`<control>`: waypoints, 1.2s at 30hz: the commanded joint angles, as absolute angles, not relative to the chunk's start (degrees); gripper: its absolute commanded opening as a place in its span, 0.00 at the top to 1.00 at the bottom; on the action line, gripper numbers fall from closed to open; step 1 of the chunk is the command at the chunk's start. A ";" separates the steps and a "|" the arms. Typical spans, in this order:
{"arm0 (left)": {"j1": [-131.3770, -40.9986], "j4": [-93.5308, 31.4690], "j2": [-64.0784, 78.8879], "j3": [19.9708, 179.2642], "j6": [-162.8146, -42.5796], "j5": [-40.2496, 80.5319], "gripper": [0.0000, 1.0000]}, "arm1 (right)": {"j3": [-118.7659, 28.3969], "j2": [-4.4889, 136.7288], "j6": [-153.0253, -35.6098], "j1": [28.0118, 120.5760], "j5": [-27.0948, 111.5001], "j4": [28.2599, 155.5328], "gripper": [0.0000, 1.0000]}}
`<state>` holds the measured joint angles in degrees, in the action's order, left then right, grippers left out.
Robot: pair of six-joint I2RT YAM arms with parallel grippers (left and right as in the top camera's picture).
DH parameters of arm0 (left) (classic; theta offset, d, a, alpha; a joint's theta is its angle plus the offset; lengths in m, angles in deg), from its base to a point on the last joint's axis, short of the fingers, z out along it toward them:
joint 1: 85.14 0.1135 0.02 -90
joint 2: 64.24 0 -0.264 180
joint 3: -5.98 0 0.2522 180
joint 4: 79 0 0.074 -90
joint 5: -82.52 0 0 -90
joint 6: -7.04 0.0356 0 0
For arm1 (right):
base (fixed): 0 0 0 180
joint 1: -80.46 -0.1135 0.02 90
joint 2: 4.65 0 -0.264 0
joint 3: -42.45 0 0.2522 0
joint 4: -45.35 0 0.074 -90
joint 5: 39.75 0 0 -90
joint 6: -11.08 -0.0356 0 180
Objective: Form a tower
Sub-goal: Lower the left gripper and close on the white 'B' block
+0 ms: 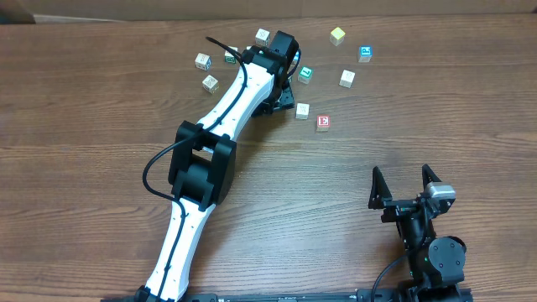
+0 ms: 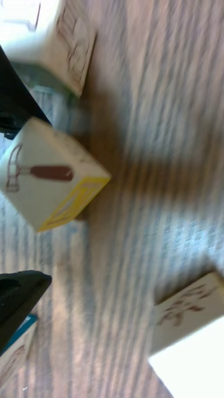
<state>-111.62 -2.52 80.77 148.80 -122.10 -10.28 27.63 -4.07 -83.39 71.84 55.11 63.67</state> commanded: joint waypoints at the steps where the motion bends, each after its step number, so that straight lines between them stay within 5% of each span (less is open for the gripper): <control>1: -111.25 -3.44 81.27 149.56 -123.25 -15.70 0.36 | 28.22 -4.49 -83.35 72.08 55.28 63.49 0.00; 7: -111.25 -4.20 81.27 149.56 -123.23 -15.70 0.38 | 28.22 -4.49 -83.35 72.08 55.26 63.49 0.00; 9: -111.27 -4.29 81.27 149.56 -123.25 -15.68 0.48 | 28.22 -4.49 -83.35 72.08 55.28 63.49 0.00; 22: -111.38 -5.43 81.27 149.56 -122.10 -15.55 0.67 | 28.22 -4.49 -83.35 72.08 55.26 63.49 0.00; 36: -111.42 -0.40 81.27 149.56 -120.15 -13.78 0.59 | 28.22 -4.49 -83.35 72.08 55.26 63.49 0.00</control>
<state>-111.64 -2.32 80.77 149.06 -121.37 -14.61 27.63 -4.07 -83.39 71.86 55.11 63.71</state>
